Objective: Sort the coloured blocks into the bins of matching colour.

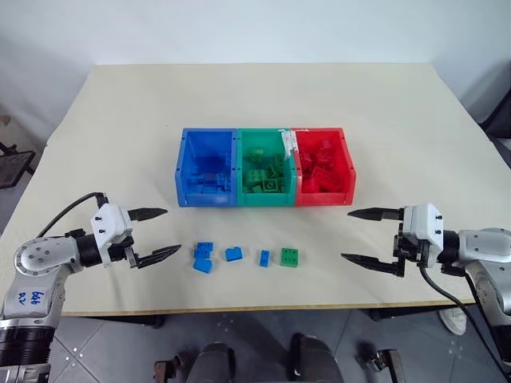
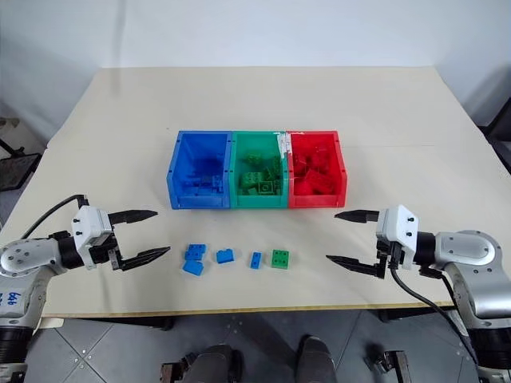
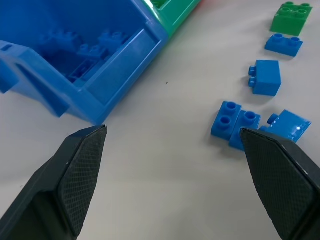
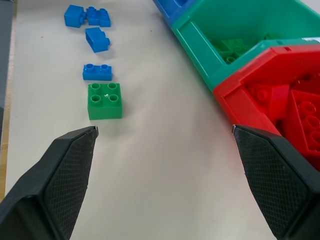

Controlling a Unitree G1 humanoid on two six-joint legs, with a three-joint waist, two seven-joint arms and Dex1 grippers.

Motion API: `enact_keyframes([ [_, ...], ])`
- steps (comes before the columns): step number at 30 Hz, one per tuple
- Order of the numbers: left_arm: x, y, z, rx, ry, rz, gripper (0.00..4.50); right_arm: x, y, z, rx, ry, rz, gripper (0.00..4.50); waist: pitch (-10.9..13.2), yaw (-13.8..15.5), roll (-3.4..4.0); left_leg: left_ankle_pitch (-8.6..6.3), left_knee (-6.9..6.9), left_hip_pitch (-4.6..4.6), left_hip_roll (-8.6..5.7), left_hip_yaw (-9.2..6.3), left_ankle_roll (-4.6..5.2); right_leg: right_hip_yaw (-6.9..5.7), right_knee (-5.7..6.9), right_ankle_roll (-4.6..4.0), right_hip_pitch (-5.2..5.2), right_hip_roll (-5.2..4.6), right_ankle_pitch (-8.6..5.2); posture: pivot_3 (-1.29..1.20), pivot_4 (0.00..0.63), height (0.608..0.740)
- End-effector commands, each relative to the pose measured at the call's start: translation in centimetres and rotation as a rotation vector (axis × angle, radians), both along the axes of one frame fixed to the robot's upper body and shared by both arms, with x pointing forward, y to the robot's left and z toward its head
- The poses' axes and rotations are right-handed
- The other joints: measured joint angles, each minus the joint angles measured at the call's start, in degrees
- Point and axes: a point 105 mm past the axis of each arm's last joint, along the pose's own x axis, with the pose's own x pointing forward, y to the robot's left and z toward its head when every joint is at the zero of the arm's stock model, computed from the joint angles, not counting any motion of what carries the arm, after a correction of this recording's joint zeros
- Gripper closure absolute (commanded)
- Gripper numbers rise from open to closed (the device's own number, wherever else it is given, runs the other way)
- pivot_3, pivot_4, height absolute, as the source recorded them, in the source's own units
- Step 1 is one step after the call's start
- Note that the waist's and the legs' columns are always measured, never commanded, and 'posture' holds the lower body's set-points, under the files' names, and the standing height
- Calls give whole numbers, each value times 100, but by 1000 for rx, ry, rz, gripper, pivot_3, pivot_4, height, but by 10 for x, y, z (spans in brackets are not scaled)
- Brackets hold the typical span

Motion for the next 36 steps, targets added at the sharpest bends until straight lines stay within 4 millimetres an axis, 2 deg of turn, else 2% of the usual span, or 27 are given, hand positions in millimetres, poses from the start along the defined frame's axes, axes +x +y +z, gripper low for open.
enact_keyframes([
  [1,-4,-11,7,-7,-22,-43,0,-5,-4,9,9,-34,-20,15,0,1,0,0,0,0,0,0,0,0,-1,0,0,0,0,0,150,740],
  [5,-5,-29,10,-42,-12,-103,0,-7,-21,9,-1,-35,-89,15,0,49,0,0,4,-1,-1,0,0,0,-1,0,2,0,0,0,150,740],
  [9,-15,-74,18,-112,-2,-258,0,-14,-58,-2,-68,60,-218,15,0,159,-1,0,10,-2,-2,2,0,1,-2,0,4,-1,0,0,150,740],
  [12,-18,-88,18,-108,-10,-303,0,-13,-61,-5,-111,74,-230,15,0,144,-1,-1,20,-3,-1,2,1,1,-2,-2,8,-1,1,0,150,740],
  [15,-20,-86,11,-63,-13,-311,0,-5,-39,0,-122,81,-186,15,0,33,1,0,13,13,5,16,1,7,3,-9,8,2,1,0,150,740],
  [18,-18,-70,6,-47,-23,-249,0,0,1,-1,-180,147,-106,15,1,-34,3,0,4,19,11,21,0,10,6,-14,4,4,-1,0,150,740],
  [23,-22,-53,1,-23,-31,-206,0,8,40,-3,-214,227,-77,15,3,30,1,-4,5,10,12,15,-4,4,0,-15,-1,4,-1,0,150,740],
  [26,-31,-45,-5,-10,-14,-173,0,13,70,-17,-261,271,-56,15,2,70,0,-11,14,1,10,15,-2,-2,-8,-14,-2,2,-1,0,150,740],
  [31,-41,-44,-6,-22,-9,-153,0,17,82,-38,-325,278,-54,15,2,137,0,-14,15,-6,11,13,-4,-9,-6,-14,-8,2,-1,0,150,740],
  [36,-41,-44,-4,-37,-28,-138,0,18,94,-37,-279,298,-31,1639,2,114,0,-16,23,-9,13,15,-1,-12,-4,-14,-8,3,-1,0,150,740],
])
